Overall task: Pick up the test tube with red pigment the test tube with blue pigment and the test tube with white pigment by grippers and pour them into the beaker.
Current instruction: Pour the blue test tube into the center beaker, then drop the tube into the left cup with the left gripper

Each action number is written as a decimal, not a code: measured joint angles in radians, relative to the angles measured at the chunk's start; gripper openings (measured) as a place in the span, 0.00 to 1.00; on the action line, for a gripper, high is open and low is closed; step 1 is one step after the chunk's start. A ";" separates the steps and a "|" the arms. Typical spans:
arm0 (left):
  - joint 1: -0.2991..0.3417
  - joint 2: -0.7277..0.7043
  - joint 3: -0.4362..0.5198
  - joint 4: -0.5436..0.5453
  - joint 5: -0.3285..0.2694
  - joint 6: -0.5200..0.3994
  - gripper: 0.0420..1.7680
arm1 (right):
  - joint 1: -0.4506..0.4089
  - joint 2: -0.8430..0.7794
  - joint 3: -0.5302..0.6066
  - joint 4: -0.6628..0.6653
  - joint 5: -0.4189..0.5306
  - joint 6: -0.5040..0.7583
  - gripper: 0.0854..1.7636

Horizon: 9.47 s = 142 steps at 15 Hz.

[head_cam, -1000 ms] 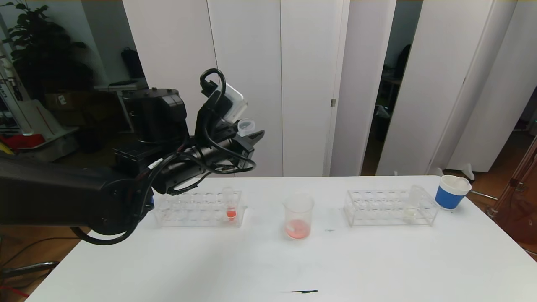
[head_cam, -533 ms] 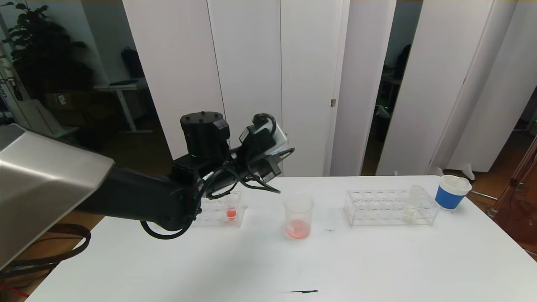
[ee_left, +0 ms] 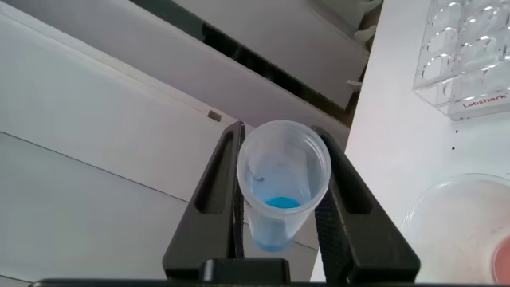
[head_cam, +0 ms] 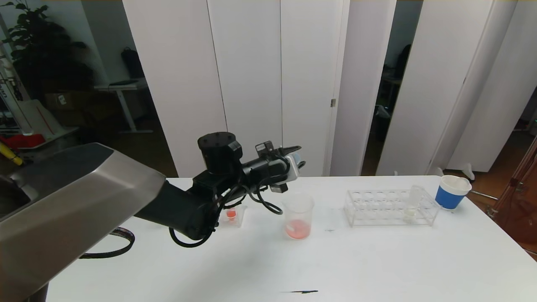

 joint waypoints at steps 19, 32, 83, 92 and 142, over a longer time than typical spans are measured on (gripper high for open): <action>0.021 0.180 -0.021 -0.249 0.007 0.317 0.31 | 0.000 0.000 0.000 0.000 0.000 0.000 0.99; 0.026 0.225 -0.050 -0.280 0.016 0.379 0.31 | 0.000 0.000 0.000 0.000 0.000 0.000 0.99; -0.001 0.272 -0.110 -0.389 0.069 0.467 0.31 | 0.000 0.000 0.000 0.000 0.000 0.000 0.99; -0.001 0.278 -0.113 -0.397 0.069 0.468 0.31 | 0.000 0.000 0.000 0.000 0.000 0.000 0.99; 0.647 -0.057 -0.068 0.327 0.783 -1.045 0.31 | 0.000 0.000 0.000 0.000 0.000 0.000 0.99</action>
